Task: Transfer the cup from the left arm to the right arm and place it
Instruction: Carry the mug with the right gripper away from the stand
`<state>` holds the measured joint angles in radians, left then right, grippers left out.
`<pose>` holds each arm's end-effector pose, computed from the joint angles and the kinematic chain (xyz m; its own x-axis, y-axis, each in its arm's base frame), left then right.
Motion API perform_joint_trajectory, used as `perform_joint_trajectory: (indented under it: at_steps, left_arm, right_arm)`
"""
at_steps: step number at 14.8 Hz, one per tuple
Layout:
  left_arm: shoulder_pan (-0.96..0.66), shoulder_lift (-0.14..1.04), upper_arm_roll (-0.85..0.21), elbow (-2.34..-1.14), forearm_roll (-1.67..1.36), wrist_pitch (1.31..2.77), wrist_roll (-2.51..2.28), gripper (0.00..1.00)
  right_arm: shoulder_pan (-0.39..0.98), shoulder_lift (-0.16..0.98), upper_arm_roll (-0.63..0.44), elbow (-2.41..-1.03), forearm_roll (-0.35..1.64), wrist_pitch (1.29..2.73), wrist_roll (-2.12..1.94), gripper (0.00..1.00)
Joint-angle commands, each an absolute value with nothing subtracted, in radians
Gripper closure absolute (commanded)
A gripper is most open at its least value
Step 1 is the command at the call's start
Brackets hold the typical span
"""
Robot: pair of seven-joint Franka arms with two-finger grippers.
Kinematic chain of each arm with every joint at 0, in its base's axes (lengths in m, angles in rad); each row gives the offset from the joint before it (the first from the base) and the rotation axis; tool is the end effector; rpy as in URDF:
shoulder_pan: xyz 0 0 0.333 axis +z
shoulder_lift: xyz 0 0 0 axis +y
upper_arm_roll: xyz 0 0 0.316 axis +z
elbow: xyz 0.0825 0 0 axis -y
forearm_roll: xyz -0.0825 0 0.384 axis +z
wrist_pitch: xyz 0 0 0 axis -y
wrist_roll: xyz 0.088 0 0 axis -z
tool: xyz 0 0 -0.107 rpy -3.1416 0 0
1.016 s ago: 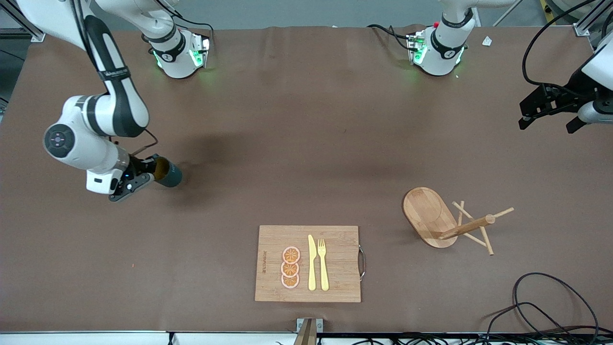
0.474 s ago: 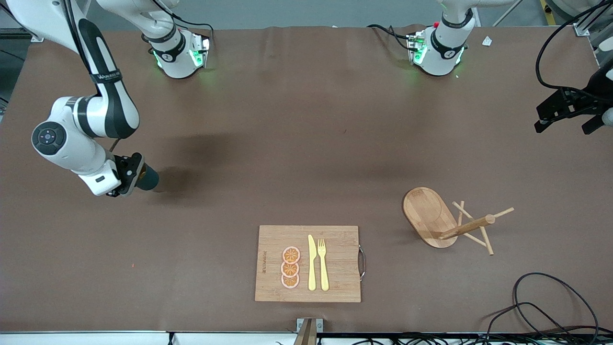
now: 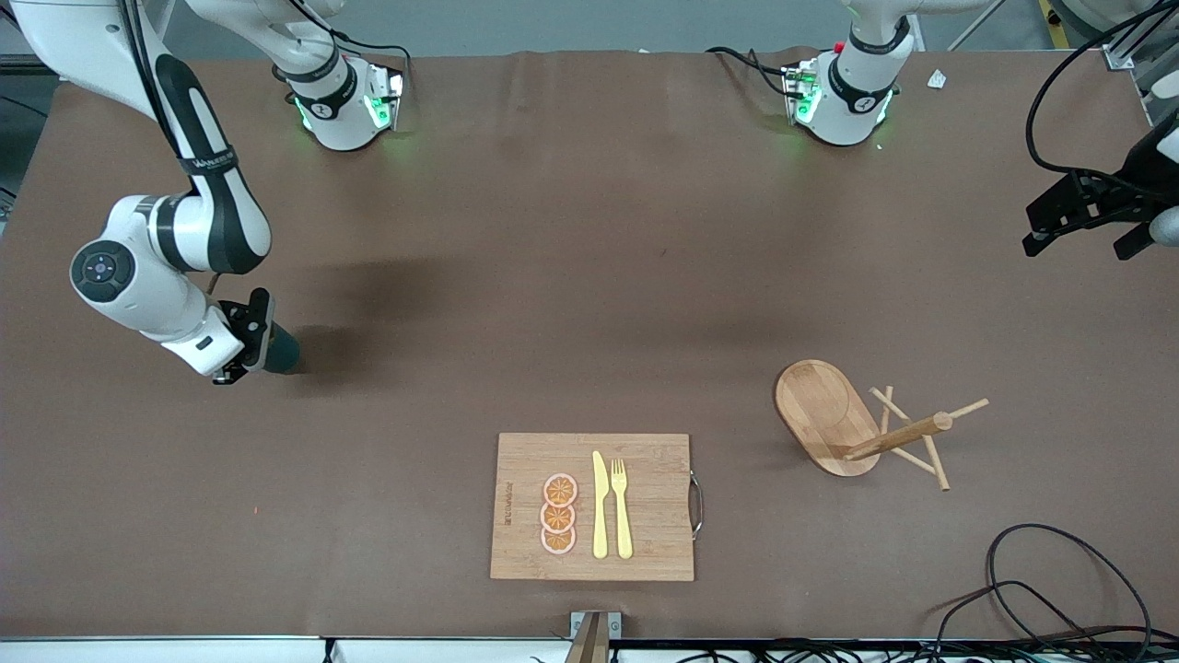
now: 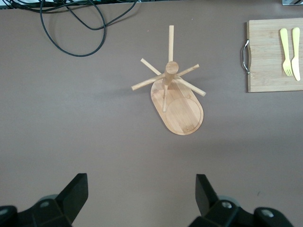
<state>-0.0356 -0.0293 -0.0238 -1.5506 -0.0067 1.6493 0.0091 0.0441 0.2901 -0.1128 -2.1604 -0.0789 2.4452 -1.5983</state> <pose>0.5526 -0.0338 0.6578 0.9895 -0.0675 0.1277 -0.0687 -0.9976 0.0048 0.5640 -0.0385 0.2625 -0.0244 0.9963 -0.0822 0.9997 0.0237 -0.0093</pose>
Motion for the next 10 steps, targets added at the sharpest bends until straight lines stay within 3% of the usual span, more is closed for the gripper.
perform_joint_trajectory:
  at_steps: [1, 5, 6, 7, 8, 10]
  left_arm:
    - [-0.037, -0.018, -0.028, -1.526, -0.006, 1.640, 0.021, 0.00]
    - [-0.037, -0.017, -0.028, -1.526, -0.006, 1.640, 0.025, 0.00]
    - [-0.034, -0.012, -0.028, -1.526, -0.006, 1.640, 0.026, 0.00]
    - [-0.031, -0.012, -0.028, -1.526, -0.006, 1.640, 0.026, 0.00]
    - [-0.026, -0.012, -0.028, -1.529, -0.008, 1.640, 0.029, 0.00]
    - [-0.023, -0.006, -0.028, -1.529, -0.008, 1.640, 0.029, 0.00]
  right_arm:
    - [0.012, 0.301, -0.098, -2.174, -0.100, 2.461, -1.618, 1.00]
    - [-0.012, 0.318, -0.098, -2.174, -0.094, 2.459, -1.617, 0.99]
    - [-0.011, 0.321, -0.098, -2.172, -0.094, 2.459, -1.617, 0.92]
    - [-0.009, 0.321, -0.098, -2.172, -0.094, 2.459, -1.617, 0.72]
    - [-0.009, 0.319, -0.098, -2.171, -0.092, 2.450, -1.612, 0.01]
    - [-0.002, 0.316, -0.098, -2.169, -0.092, 2.433, -1.560, 0.00]
